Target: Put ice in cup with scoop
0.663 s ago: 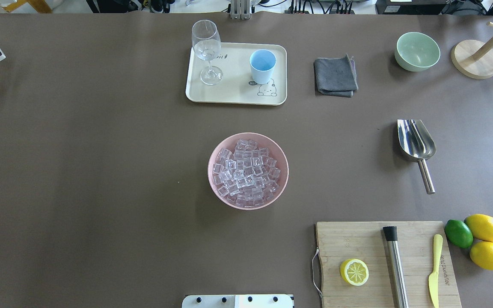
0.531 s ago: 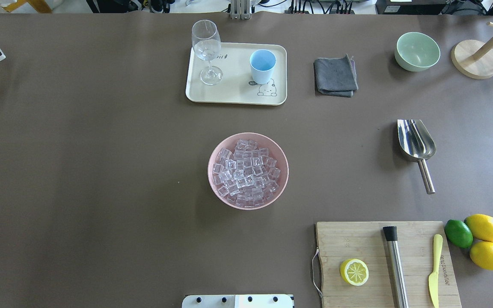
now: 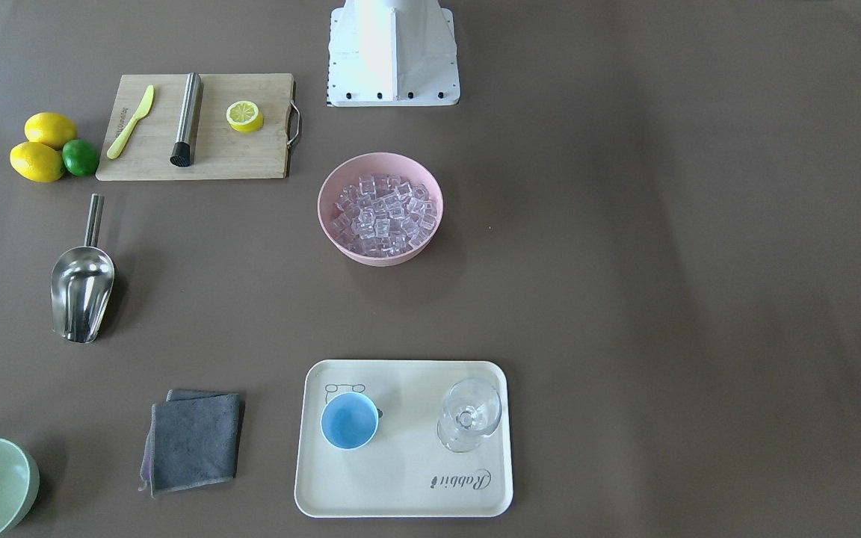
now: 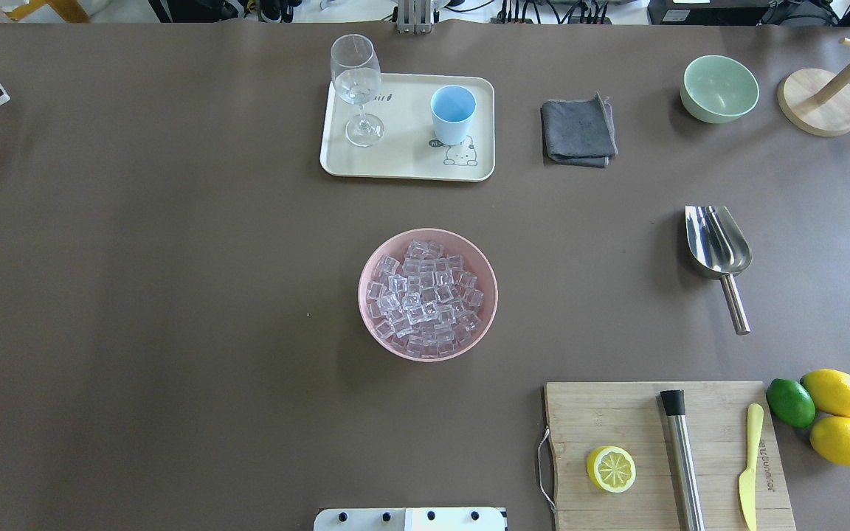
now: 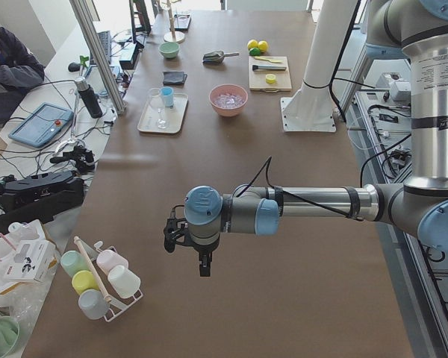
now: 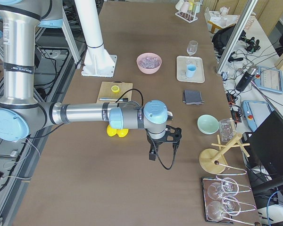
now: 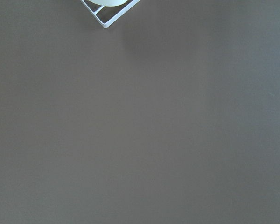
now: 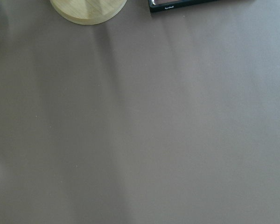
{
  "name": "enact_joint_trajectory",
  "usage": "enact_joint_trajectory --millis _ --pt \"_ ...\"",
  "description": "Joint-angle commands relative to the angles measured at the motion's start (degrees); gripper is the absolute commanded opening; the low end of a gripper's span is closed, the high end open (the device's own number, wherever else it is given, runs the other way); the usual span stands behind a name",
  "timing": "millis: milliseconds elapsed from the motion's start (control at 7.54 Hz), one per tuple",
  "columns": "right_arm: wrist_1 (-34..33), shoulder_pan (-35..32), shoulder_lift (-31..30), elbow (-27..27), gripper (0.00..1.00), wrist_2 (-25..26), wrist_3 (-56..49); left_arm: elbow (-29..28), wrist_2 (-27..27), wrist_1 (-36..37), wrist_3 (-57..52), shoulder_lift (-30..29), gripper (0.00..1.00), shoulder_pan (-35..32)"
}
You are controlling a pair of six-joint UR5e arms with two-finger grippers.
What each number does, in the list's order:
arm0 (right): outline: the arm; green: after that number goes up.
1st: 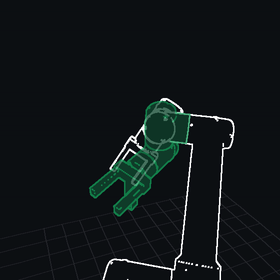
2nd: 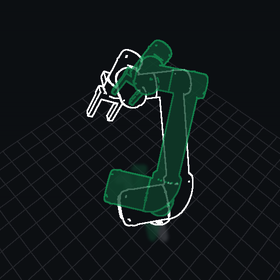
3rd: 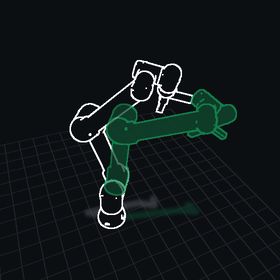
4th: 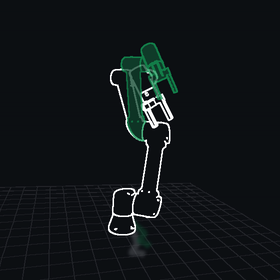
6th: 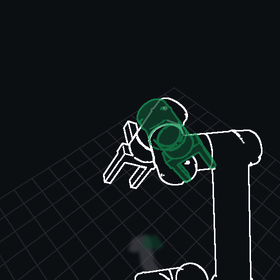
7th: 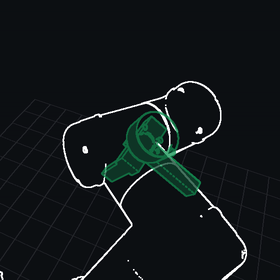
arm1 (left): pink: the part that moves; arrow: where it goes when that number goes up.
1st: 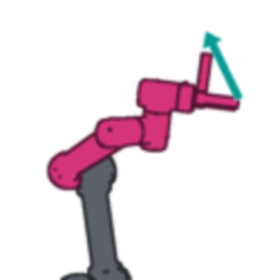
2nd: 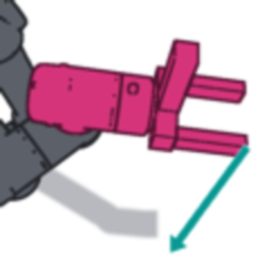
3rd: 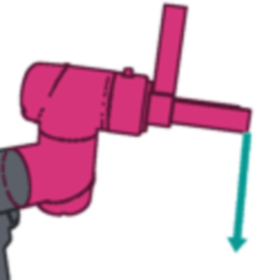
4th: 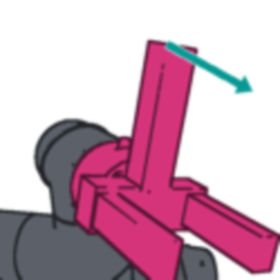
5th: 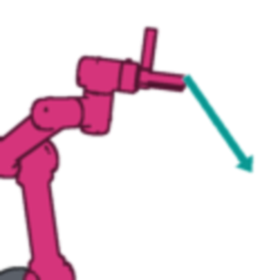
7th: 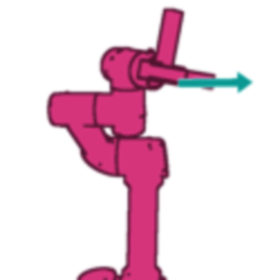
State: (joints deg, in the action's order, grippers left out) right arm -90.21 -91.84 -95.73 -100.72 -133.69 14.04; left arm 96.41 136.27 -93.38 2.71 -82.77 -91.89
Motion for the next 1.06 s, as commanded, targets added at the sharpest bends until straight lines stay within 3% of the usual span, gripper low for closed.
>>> enact_joint_trajectory --millis 0,398,663,796,929 --pt "-0.4 0.0 -0.5 0.0 1.00 -1.5 0.0 -0.3 0.1 0.0 0.1 0.1 0.98 0.0" --pt "-0.3 3.7 0.5 -2.2 1.00 -0.6 2.0 -0.5 0.4 -0.6 0.0 0.0 0.98 0.2" --pt "1.2 11.3 1.4 -6.8 1.00 -0.3 16.0 -1.7 0.5 -0.7 -0.1 -0.7 0.98 0.7" --pt "5.5 13.9 2.9 -7.2 1.00 -0.7 25.9 -1.9 0.4 -3.8 -0.1 -1.8 0.98 3.4" --pt "8.4 16.7 2.9 -6.9 1.00 -1.6 27.3 -1.8 0.6 -8.8 0.1 -2.2 0.98 6.7"
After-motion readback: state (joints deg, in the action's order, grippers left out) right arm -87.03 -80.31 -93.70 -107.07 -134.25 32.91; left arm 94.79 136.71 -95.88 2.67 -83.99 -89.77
